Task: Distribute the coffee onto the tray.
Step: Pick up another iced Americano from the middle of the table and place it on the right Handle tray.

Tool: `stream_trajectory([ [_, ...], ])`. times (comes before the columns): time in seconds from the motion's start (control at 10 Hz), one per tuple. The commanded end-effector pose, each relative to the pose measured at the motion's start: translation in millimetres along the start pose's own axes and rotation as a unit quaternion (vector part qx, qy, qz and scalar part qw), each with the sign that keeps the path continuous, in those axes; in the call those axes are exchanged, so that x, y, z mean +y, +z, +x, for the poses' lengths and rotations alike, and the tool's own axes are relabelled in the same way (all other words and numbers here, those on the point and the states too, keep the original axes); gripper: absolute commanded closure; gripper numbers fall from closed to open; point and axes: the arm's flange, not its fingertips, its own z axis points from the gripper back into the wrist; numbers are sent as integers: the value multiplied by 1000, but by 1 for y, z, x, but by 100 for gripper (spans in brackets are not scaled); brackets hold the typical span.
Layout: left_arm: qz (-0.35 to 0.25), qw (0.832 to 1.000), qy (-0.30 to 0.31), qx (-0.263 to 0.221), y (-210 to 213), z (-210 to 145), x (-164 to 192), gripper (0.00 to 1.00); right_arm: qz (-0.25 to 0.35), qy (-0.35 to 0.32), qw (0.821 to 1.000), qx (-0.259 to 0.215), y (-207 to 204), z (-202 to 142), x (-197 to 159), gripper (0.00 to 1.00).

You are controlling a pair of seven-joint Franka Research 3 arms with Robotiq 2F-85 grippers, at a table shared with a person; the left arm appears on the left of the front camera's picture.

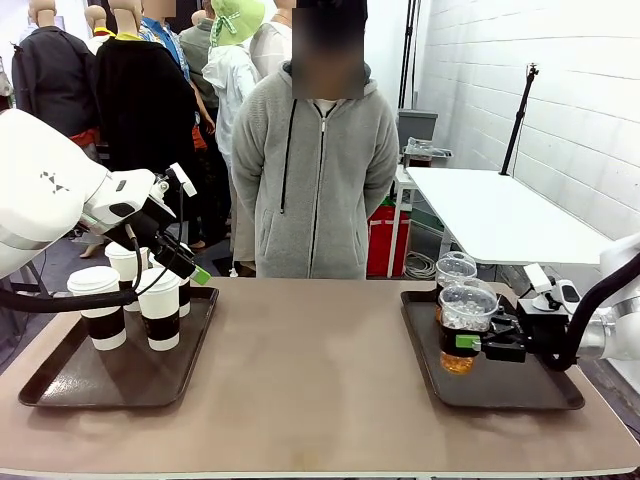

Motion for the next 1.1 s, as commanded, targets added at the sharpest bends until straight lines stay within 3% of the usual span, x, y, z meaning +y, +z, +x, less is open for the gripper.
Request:
stream_trajectory([
  [0.0, -9, 1000, -9, -12, -2, -3, 4, 0, 4, -1, 1000, -5, 13, -7, -23, 36],
  [0.4, -9, 1000, -9, -12, -2, -3, 4, 0, -38, 23, 999, 27, 30, -32, -37, 36],
  [1.0, -9, 1000, -9, -12, -2, -3, 4, 0, -79, 62, 995, 6, 34, -68, -50, 36],
])
